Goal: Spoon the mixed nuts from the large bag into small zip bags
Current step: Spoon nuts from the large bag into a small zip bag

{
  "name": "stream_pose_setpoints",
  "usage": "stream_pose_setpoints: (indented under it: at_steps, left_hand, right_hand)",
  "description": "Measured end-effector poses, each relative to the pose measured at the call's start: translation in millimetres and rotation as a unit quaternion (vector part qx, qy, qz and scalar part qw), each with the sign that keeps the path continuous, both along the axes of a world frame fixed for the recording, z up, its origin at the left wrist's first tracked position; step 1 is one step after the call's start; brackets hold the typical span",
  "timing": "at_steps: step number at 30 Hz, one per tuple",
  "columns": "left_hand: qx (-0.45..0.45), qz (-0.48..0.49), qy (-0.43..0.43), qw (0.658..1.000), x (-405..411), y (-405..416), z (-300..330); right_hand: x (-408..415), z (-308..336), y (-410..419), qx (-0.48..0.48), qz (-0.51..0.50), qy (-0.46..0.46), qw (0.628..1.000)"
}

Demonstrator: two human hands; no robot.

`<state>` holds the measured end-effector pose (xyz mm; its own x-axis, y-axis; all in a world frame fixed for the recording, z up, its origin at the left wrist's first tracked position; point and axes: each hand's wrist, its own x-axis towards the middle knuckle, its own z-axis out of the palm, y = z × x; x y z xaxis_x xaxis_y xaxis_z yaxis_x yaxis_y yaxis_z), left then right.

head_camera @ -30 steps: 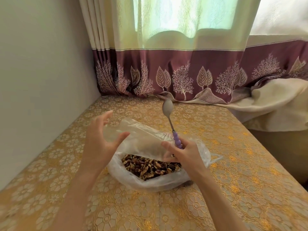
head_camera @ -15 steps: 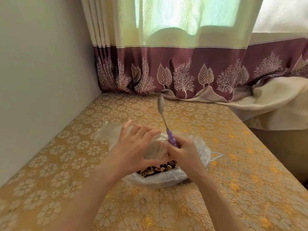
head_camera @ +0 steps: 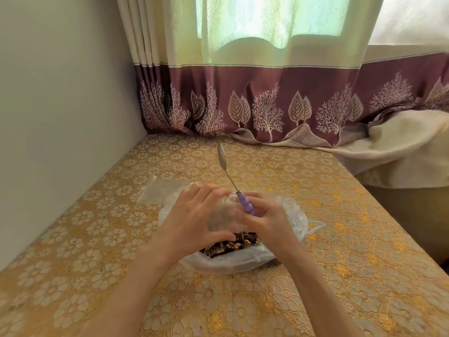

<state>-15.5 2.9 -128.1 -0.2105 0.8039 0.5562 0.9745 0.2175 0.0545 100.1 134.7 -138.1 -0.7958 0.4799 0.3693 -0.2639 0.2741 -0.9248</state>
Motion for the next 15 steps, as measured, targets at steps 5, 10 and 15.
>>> stream_pose_setpoints:
  at_steps: [5, 10, 15]
  left_hand:
    - [0.013, 0.012, 0.007, 1.000, 0, 2, -1]
    - [0.061, 0.026, -0.014, 0.998, -8, -6, -3]
    - [0.171, 0.040, -0.128, 0.976, -14, -21, -7]
  right_hand:
    - [1, 0, 1, -0.003, 0.013, -0.006, 1.000]
    - [2, 2, 4, -0.066, -0.038, 0.020, 0.997]
    - [3, -2, 18, 0.009, -0.130, -0.024, 0.991]
